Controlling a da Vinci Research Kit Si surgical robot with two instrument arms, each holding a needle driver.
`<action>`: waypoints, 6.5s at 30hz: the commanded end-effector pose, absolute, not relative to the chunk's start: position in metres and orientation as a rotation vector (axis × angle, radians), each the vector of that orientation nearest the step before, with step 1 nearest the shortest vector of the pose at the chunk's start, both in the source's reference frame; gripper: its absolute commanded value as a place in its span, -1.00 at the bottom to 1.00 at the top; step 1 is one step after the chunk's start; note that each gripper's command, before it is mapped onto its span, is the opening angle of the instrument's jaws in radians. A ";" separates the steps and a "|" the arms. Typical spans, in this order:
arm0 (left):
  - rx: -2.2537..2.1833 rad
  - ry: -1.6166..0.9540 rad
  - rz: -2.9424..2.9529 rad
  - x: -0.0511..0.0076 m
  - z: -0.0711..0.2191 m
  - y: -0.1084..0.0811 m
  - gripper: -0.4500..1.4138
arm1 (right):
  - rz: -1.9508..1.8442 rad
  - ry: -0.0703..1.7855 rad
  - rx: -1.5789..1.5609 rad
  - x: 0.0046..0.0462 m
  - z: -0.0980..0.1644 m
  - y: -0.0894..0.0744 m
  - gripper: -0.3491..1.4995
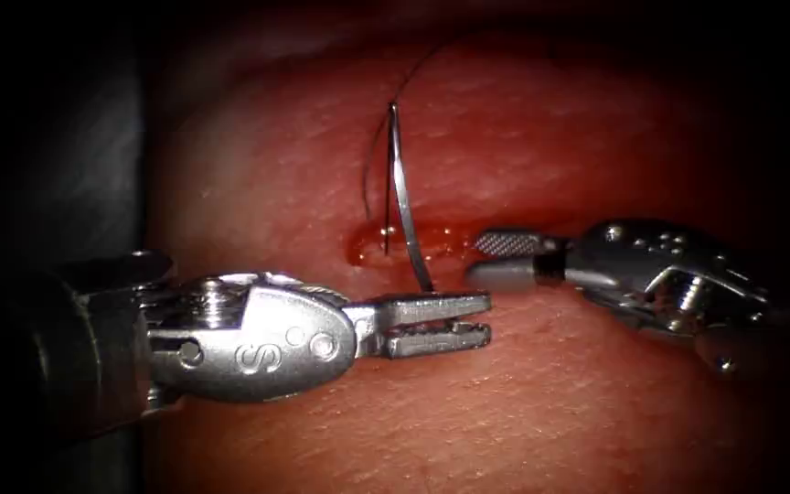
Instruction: Wound Closure
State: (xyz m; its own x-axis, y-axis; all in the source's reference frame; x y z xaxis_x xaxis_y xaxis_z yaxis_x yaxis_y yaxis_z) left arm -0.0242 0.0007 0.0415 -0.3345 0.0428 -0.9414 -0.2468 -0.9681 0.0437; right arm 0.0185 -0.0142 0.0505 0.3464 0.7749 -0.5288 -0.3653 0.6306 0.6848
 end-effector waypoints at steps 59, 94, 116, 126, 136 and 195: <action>-2.233 0.451 2.453 -0.0256 0.047 -0.003 -1.00 | 1.133 1.174 0.959 0.0223 0.050 -0.014 -0.85; -1.707 -0.099 2.111 -0.0225 0.046 -0.001 -0.66 | 0.924 1.218 0.670 0.0220 0.050 -0.013 -1.00; -1.222 0.004 2.183 -0.0203 0.052 0.000 -1.00 | 0.623 1.314 0.430 0.0227 0.051 -0.011 -1.00; -0.991 0.002 2.268 -0.0209 0.054 0.001 -1.00 | 0.553 1.338 0.364 0.0228 0.051 -0.011 -1.00; -0.928 -0.150 2.352 -0.0222 0.055 0.001 -1.00 | 0.458 1.364 0.265 0.0233 0.050 -0.010 -1.00; -0.467 -0.603 2.521 -0.0216 0.061 0.001 0.26 | 0.192 1.404 0.048 0.0248 0.050 -0.009 -1.00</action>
State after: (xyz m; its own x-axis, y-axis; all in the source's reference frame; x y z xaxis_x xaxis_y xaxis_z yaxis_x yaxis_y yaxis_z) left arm -0.0210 0.0016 0.0606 -0.8143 0.5434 -0.2041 -0.3917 -0.7738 -0.4978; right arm 0.0242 -0.0087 0.0495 0.1546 0.1600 -0.9749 -0.1065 0.9837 0.1446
